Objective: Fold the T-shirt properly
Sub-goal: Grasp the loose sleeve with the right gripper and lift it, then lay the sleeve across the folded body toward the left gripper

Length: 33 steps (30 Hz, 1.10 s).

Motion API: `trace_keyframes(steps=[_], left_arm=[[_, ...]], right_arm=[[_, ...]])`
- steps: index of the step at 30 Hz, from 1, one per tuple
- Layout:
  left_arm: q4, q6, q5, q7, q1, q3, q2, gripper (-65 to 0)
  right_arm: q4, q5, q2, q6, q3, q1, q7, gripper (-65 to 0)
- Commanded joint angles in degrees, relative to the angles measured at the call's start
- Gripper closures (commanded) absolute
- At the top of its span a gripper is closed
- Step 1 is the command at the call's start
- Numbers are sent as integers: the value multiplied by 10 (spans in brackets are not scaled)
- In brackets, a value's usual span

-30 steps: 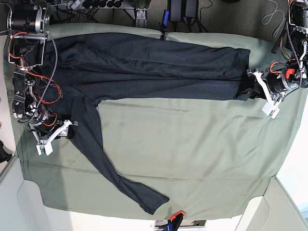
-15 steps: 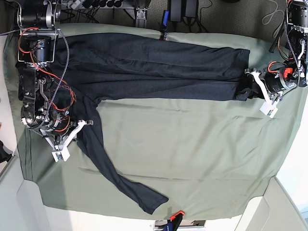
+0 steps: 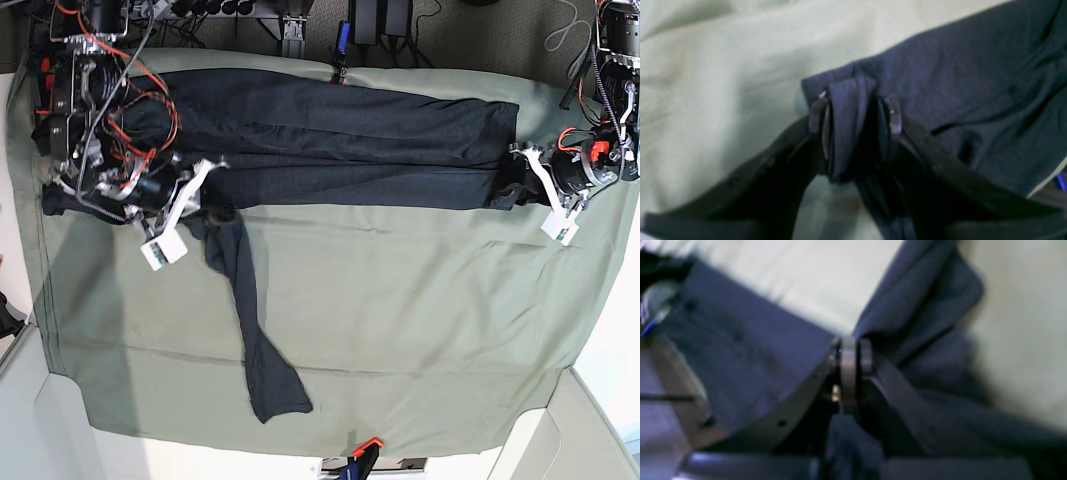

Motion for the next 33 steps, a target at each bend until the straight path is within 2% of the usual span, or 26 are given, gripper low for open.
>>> trace_keyframes(steps=[1,5,8,11,12,13,16,19,21,27,30,33], left_arm=[[8,-3,-14,-10,-8,-6,-12,-241],[8,-3,-23,-9,-8,-6,-12,-241],[8,-3,-25,-10,-8,-6,-12,-241],[8,-3,-35,-9,-8,-6,-12,-241],[8,-3,-35,-9,-8,-6,-12,-241],[8,-3,-35,-9,-8,-6,-12,-241],[8,-3,-37,7,-7,-6,-12,-241],[8,-3,-58,37,-7,-6,-12,-241],[8,-3,-66,51,-7,-6,-12,-241],[8,-3,-66,55,-7,-6,-12,-241],[8,-3,-66,55,-7,-6,-12,-241],[8,-3,-66,54,-7,-6,-12,-241]], right_arm=[[33,10,9,4,3,-15,13,0],[108,9,33,4,3,-88,16,0],[117,-8,40,4,3,-102,30,0],[116,-31,39,4,3,-98,87,-320],[116,-41,36,2,3,-91,98,-395],[116,-50,33,-3,3,-82,103,-434],[114,-86,12,-30,4,-40,107,-443],[85,-135,-18,-61,4,12,134,-443],[37,-167,-44,-77,4,55,158,-443],[-177,-246,-119,-99,4,184,188,-443],[-276,-292,-134,-105,3,223,233,-443],[-351,-311,-135,-128,3,246,258,-443]])
